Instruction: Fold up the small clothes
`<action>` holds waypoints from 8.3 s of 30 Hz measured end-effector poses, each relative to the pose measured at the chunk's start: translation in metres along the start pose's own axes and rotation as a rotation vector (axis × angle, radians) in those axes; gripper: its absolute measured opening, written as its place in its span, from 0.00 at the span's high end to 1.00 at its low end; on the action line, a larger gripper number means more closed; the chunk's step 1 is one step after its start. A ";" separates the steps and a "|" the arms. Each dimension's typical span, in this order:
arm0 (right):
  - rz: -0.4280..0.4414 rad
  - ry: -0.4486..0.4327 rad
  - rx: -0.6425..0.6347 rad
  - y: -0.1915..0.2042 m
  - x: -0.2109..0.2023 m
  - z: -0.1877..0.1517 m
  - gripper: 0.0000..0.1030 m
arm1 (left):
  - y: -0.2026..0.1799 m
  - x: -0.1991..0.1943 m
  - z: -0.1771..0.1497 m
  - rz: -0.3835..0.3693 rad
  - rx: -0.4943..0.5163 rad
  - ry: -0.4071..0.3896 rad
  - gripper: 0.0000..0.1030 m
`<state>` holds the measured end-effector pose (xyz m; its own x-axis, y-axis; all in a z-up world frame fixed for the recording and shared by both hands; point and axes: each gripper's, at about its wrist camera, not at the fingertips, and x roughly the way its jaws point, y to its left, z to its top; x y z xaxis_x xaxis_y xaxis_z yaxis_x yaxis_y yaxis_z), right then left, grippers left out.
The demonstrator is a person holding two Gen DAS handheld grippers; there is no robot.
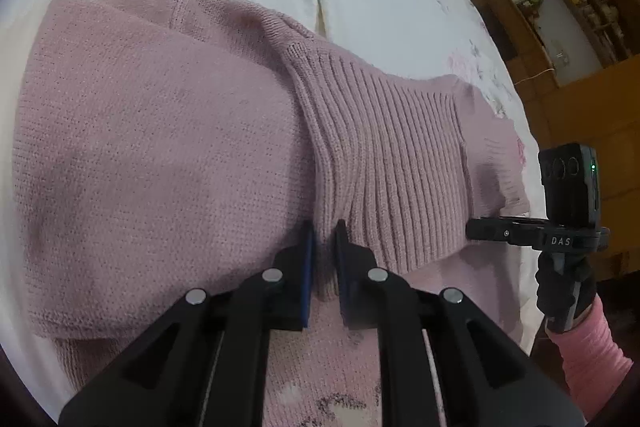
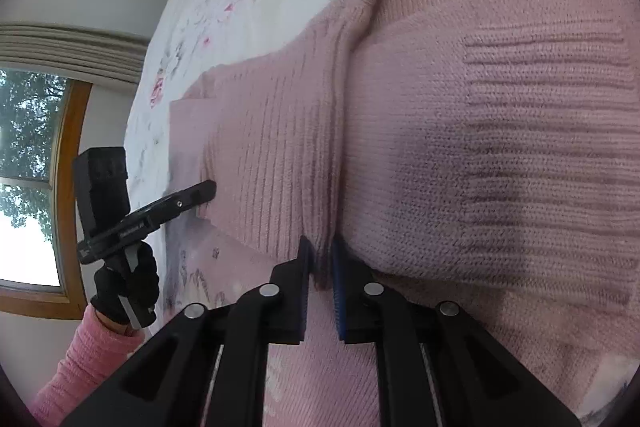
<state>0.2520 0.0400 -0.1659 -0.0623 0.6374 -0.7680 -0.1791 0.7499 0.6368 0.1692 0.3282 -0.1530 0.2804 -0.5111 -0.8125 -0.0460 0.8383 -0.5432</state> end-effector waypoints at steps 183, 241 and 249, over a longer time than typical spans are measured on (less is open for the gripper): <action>-0.235 -0.198 -0.210 0.029 -0.110 -0.176 0.90 | -0.016 -0.130 -0.155 0.319 0.142 -0.156 0.91; -0.337 -0.281 -0.011 -0.015 -0.137 -0.056 0.61 | -0.014 -0.109 -0.006 0.376 0.052 -0.278 0.58; -0.282 -0.219 0.048 -0.029 -0.115 -0.119 0.62 | -0.032 -0.074 -0.063 0.370 0.086 -0.154 0.51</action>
<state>0.1477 -0.0762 -0.1040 0.1954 0.4236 -0.8846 -0.1126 0.9057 0.4088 0.0892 0.3275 -0.0890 0.4008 -0.1429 -0.9049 -0.0923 0.9764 -0.1950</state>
